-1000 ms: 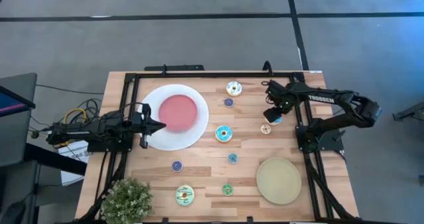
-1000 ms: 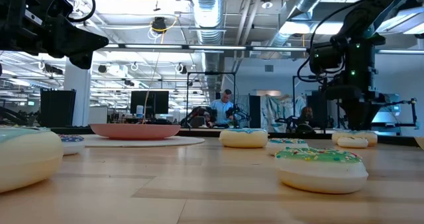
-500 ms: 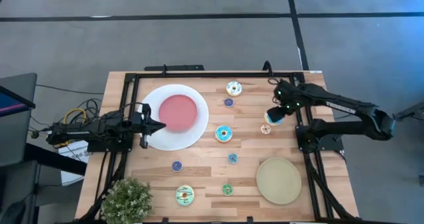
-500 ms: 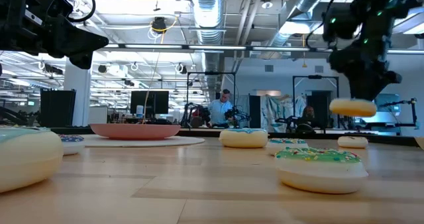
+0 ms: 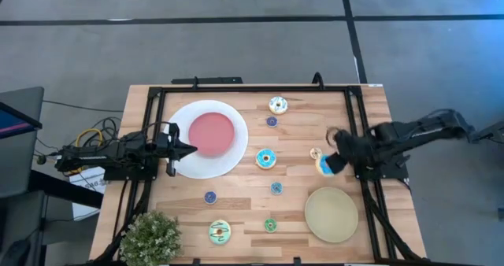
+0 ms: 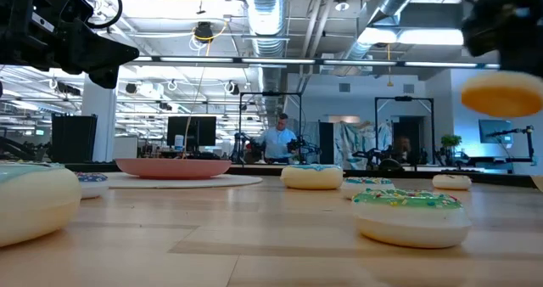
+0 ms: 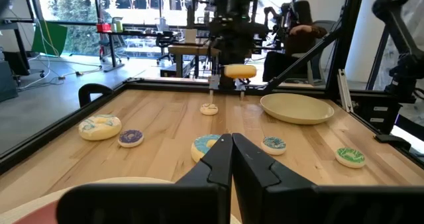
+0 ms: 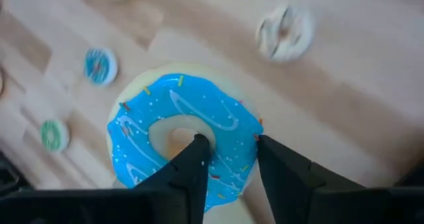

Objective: Pick & Place donuts
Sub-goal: Put the large light blue donut onto the brown plate

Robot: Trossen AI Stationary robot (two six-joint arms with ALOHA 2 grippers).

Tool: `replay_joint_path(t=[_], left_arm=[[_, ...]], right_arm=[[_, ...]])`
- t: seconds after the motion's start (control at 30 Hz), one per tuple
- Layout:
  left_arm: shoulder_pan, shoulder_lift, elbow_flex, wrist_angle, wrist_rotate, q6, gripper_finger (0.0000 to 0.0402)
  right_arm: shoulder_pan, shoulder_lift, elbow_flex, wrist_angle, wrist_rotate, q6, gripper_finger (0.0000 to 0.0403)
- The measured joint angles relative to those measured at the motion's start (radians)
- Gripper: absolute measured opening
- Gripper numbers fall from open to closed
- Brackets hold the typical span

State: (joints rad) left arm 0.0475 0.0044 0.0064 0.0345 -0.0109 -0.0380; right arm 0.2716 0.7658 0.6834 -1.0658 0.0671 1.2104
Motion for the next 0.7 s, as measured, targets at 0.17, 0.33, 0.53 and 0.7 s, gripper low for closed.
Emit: replay_joint_path(t=[0.17,0.33,0.53,0.7], left_arm=[[0.0,0.0,0.0,0.0,0.0,0.0,0.0],[0.0,0.0,0.0,0.0,0.0,0.0,0.0],[0.0,0.0,0.0,0.0,0.0,0.0,0.0],[0.0,0.0,0.0,0.0,0.0,0.0,0.0]], right_arm=[[0.344,0.081,0.0,0.006,0.077,0.326,0.0118],[0.629,0.214,0.0,0.066,0.121,0.62,0.0118],[0.795,0.377,0.0,0.158,0.139,0.85,0.0118],[0.827,0.475,0.0,0.246,0.093,0.918,0.0118]])
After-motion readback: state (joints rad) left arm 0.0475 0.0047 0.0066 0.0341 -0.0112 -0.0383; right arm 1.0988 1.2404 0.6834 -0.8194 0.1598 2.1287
